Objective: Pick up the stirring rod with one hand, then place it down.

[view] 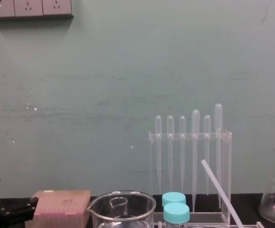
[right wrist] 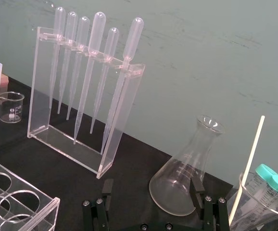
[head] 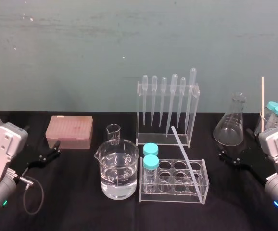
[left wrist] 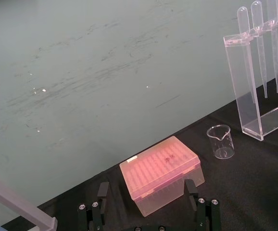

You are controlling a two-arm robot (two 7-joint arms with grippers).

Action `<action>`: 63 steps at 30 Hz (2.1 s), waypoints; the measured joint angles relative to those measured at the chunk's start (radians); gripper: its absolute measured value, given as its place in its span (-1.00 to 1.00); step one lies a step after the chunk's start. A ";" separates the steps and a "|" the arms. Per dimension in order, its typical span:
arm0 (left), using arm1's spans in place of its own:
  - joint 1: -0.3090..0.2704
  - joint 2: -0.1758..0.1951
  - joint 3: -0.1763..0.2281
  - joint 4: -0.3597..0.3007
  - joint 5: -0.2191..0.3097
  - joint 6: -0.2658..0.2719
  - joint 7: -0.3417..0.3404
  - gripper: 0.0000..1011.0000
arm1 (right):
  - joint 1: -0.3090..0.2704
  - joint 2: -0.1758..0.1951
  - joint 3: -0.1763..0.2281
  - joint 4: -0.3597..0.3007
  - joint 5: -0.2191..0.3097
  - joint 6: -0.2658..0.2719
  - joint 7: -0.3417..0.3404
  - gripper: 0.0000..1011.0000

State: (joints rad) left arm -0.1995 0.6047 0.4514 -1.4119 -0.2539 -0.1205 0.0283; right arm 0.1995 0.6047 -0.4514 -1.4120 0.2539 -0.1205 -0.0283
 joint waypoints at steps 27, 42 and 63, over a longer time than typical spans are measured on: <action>0.000 0.000 0.000 0.000 0.000 0.000 0.000 0.98 | -0.007 -0.002 0.007 -0.006 -0.029 -0.027 -0.018 0.98; 0.000 0.000 0.000 0.000 0.000 0.000 0.000 0.98 | -0.016 0.005 -0.003 -0.081 -0.249 -0.311 -0.067 0.98; 0.000 0.000 0.000 0.000 0.000 0.000 0.000 0.98 | 0.101 -0.050 -0.050 0.038 0.245 -0.164 0.460 0.98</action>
State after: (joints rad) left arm -0.1995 0.6047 0.4514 -1.4120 -0.2540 -0.1205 0.0283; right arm 0.3005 0.5547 -0.5010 -1.3741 0.4987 -0.2840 0.4315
